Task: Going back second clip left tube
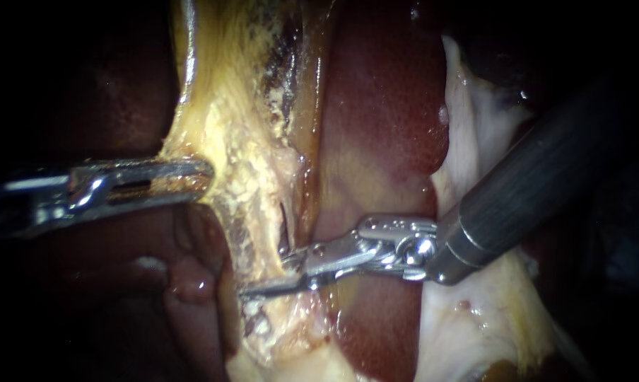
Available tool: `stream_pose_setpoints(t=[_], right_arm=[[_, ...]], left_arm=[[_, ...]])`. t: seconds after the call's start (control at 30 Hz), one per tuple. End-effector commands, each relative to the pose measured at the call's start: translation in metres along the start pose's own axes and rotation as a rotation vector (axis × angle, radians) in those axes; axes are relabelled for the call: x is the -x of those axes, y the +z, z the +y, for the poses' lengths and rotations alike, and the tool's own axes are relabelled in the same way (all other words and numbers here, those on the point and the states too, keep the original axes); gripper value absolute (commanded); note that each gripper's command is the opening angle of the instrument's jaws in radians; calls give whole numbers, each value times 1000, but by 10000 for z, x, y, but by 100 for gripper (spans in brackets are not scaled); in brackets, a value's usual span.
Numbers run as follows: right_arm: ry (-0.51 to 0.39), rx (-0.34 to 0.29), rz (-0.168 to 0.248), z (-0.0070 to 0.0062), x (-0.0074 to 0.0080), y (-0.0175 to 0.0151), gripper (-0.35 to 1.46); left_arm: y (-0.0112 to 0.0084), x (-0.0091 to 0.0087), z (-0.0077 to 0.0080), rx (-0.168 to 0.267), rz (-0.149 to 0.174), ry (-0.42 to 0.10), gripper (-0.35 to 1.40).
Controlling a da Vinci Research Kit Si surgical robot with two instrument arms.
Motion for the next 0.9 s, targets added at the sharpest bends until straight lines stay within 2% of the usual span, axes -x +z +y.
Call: stream_pose_setpoints(t=[0.03, 0.13, 0.2, 0.27, 0.33, 0.37, 0.5, 0.67, 0.77, 0.9], right_arm=[[0, -1, 0, 0, 0, 0, -35], [-1, -2, -1, -1, 0, -1, -35], [-1, 0, 0, -1, 0, 0, 14], [-1, 2, 1, -1, 0, -1, 39], [0, 14, 4, -1, -1, -2, 51], [0, 17, 5, -1, -1, -2, 53], [-89, 10, 6, -3, 0, -7, 58], [-183, -11, 35, -10, 0, -24, 58], [-244, -10, 62, -18, -4, -41, 58], [-364, 22, 94, -32, -13, -70, 58]], left_arm=[[0, 0, 0, -1, 0, 0, -35], [0, 0, 0, -1, 0, 0, -35], [0, 0, 0, -1, 0, 0, -35], [0, 0, 0, -1, 0, 0, -35], [0, 0, 1, -1, 0, 0, -35], [0, 0, 1, -1, 0, 1, -35], [0, 0, 2, -1, 0, 1, -35], [0, -1, 2, -1, 0, 1, -35], [0, -2, 3, -1, -1, 1, -35], [1, -3, 4, -1, -1, 2, -35]])
